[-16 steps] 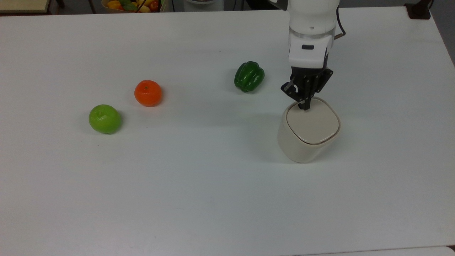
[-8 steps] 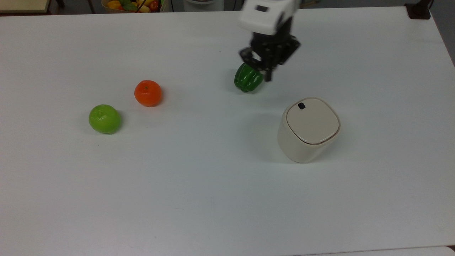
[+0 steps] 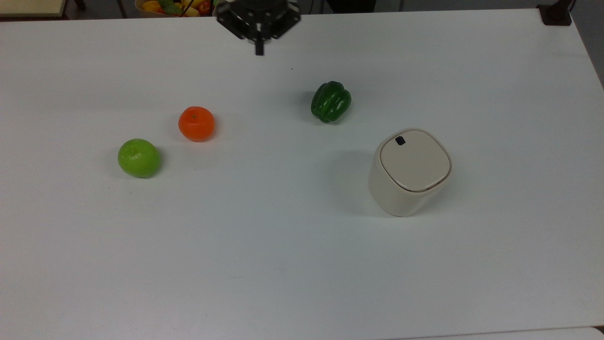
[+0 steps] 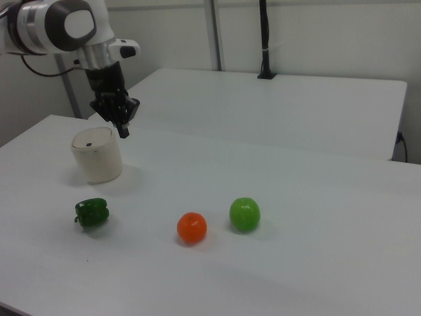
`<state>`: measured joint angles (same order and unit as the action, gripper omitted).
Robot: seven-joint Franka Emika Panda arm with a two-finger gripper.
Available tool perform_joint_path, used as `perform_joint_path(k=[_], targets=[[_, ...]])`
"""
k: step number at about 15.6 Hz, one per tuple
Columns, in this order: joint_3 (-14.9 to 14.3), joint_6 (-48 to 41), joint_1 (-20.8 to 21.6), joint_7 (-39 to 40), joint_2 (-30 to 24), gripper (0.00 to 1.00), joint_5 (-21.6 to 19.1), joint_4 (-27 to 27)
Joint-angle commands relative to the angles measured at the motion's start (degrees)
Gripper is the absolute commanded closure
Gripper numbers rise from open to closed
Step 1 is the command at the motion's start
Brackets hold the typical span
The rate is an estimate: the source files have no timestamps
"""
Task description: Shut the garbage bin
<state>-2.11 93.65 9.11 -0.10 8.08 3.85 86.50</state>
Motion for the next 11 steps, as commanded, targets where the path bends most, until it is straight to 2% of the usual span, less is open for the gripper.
perform_joint_path(k=[1, 3, 5, 6, 7, 8, 9, 10, 11], targets=[[0.27, -1.02, -2.25, -2.27, -2.89, 1.00, 1.16, 3.76], [0.27, -1.02, -3.04, -2.36, -3.60, 0.97, 1.16, 3.94], [0.27, -0.93, -3.66, -2.28, -3.60, 0.66, 1.07, 3.85], [0.18, -0.93, -3.75, -2.28, -3.68, 0.60, 1.07, 3.94], [0.18, -0.93, -3.83, -2.28, -3.69, 0.37, 1.07, 3.85], [0.18, -0.84, -4.18, -2.01, -3.77, 0.23, 1.16, 3.85], [0.18, -0.75, -4.27, -2.01, -3.69, 0.15, 1.16, 3.77], [0.09, -0.67, -4.27, -2.01, -3.77, 0.00, 1.16, 3.76], [0.09, -0.66, -4.27, -2.01, -3.77, 0.00, 1.16, 3.76]])
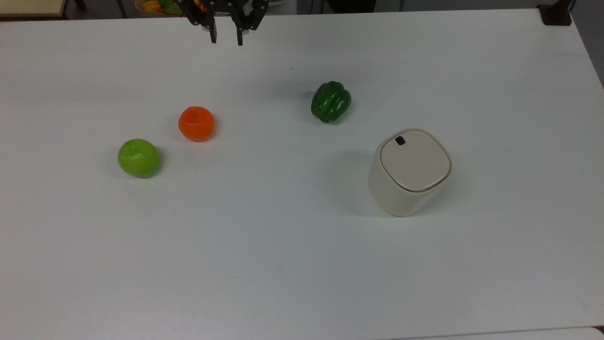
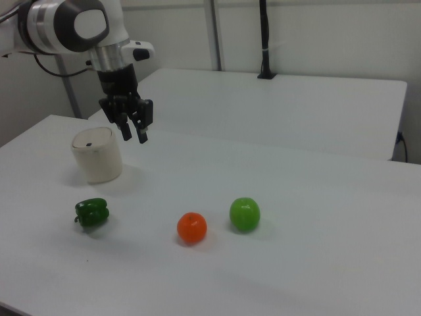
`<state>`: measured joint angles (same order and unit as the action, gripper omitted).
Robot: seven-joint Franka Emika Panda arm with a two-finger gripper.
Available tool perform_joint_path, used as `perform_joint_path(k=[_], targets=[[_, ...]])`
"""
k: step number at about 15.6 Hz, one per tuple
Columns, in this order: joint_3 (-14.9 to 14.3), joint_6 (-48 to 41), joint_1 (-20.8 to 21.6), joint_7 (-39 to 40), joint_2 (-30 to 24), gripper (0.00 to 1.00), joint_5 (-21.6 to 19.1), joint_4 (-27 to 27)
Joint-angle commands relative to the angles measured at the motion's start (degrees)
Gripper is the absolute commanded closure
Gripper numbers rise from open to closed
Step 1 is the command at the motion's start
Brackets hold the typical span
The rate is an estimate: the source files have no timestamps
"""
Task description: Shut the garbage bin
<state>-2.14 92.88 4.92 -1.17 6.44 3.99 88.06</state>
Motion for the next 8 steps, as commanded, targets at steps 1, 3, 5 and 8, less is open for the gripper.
perform_joint_path(k=[1, 3, 5, 8], targets=[[0.11, 0.11, -0.18, -0.94, -2.14, 0.00, 1.02, 2.12], [0.11, 0.11, -0.18, -0.94, -2.14, 0.00, 1.02, 2.03], [0.11, 0.11, -0.18, -1.20, -2.14, 0.00, 1.02, 1.86], [0.11, -0.07, -0.18, -1.29, -2.14, 0.00, 1.02, 1.68]])
